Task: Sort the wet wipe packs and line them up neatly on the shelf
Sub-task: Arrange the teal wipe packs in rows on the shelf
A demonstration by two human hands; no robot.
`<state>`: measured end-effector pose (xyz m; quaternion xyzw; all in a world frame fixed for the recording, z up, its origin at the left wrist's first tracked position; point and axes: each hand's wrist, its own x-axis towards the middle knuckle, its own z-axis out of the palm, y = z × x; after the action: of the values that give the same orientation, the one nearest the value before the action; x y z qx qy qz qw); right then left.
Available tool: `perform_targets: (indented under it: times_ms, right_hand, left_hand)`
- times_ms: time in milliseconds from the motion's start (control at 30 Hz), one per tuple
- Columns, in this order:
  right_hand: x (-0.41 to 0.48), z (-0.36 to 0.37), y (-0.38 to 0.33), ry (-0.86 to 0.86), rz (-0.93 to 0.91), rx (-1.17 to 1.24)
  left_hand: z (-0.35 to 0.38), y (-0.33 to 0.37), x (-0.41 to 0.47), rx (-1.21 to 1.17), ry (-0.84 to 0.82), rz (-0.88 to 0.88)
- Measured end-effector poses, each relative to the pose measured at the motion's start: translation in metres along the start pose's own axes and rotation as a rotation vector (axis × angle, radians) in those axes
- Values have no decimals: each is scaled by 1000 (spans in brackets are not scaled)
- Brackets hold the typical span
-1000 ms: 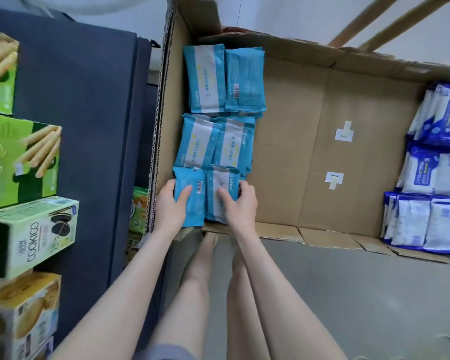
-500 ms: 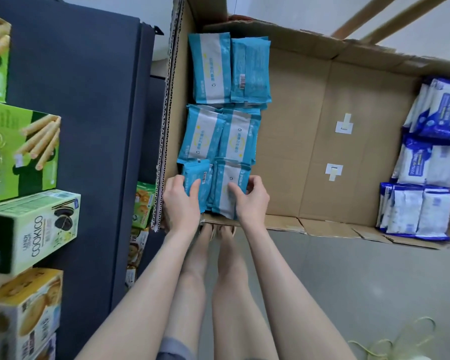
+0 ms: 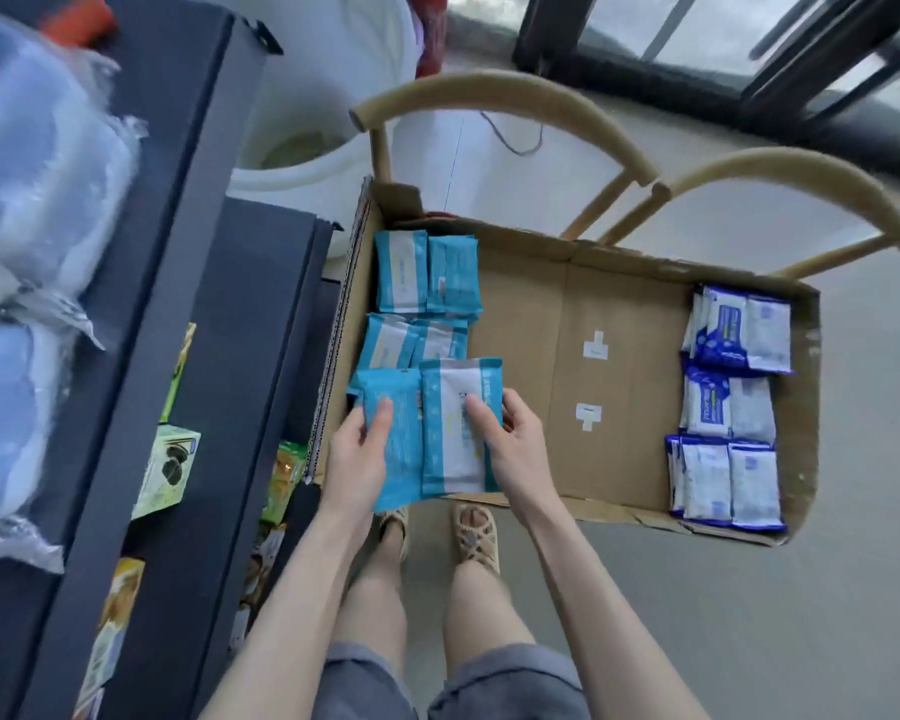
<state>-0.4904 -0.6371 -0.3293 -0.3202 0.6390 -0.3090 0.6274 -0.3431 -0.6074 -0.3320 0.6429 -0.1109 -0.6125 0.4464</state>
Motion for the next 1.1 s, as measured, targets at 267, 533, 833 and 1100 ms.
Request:
perform_targets:
  times_ms: [267,533,833,1100]
  right_hand:
    - [-70,-59,-33,-268,-59,-93]
    - [-159,-94,-38,-634,-65,-257]
    - [-282,-31,-7,-993,-145,-344]
    - [-438,33,65,-1225,-148,-308]
  left_hand:
    - [42,-22,-115,-379,-161,-84]
    - [50,-74,-251,-582,15,87]
    - [-25,-111,-393,-672,323,360]
    - [-137,-173,-530,-614,491,492]
